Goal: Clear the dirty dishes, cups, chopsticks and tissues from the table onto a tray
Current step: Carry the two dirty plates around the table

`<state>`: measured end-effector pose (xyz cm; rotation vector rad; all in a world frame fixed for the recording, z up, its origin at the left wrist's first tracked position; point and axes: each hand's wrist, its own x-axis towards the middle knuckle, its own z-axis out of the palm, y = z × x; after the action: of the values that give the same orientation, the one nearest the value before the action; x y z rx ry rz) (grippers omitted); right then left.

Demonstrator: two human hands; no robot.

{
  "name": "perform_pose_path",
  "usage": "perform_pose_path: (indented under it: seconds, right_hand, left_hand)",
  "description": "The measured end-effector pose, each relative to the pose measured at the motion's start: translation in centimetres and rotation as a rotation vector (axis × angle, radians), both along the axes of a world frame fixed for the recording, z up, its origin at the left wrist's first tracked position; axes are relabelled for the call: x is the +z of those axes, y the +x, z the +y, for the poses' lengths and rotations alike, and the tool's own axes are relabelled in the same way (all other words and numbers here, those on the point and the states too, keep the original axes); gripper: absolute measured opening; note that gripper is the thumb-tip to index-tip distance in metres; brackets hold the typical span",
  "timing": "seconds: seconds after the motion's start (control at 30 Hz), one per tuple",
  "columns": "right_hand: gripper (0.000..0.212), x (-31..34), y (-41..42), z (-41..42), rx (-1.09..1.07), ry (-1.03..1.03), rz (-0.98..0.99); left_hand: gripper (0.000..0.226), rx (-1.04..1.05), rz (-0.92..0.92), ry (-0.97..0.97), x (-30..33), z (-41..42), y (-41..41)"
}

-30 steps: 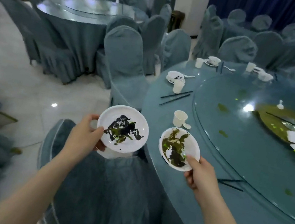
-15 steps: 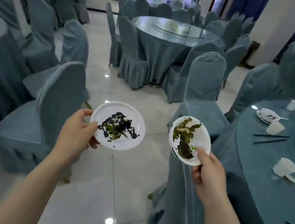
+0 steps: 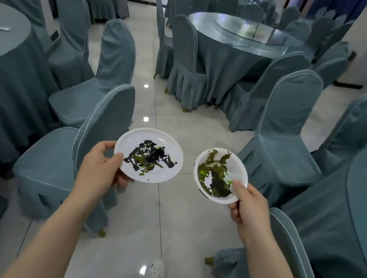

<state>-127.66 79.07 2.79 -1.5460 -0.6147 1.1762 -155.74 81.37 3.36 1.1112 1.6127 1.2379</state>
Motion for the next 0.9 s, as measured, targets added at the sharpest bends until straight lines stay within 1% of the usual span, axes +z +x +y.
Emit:
perform_pose_path:
  seconds: [0.1, 0.3, 0.5, 0.57, 0.77, 0.9]
  right_hand:
    - [0.012, -0.9, 0.2, 5.1, -0.044, 0.005, 0.038]
    - [0.011, -2.0, 3.9, 18.1, -0.144, -0.003, 0.084]
    - [0.015, -0.5, 10.0, 28.9, -0.247, 0.034, -0.031]
    - [0.015, -0.1, 11.2, 30.4, -0.271, 0.032, -0.043]
    - [0.012, -0.6, 18.6, 36.5, -0.436, -0.027, -0.117]
    - [0.012, -0.7, 23.7, 39.1, -0.588, -0.007, -0.12]
  left_hand:
    - [0.021, -0.017, -0.004, -0.001, -0.3, 5.0, 0.3]
    - [0.023, -0.034, 0.002, 0.025, -0.1, 18.5, 3.1]
    - [0.02, -0.146, -0.015, 0.013, 0.5, 31.8, 8.7]
    - [0.019, -0.169, -0.034, 0.002, 0.6, 34.2, 10.1]
    - [0.018, -0.38, -0.085, -0.024, 0.1, 47.6, 19.2]
    - [0.024, -0.557, -0.087, -0.04, -0.1, 56.2, 27.7]
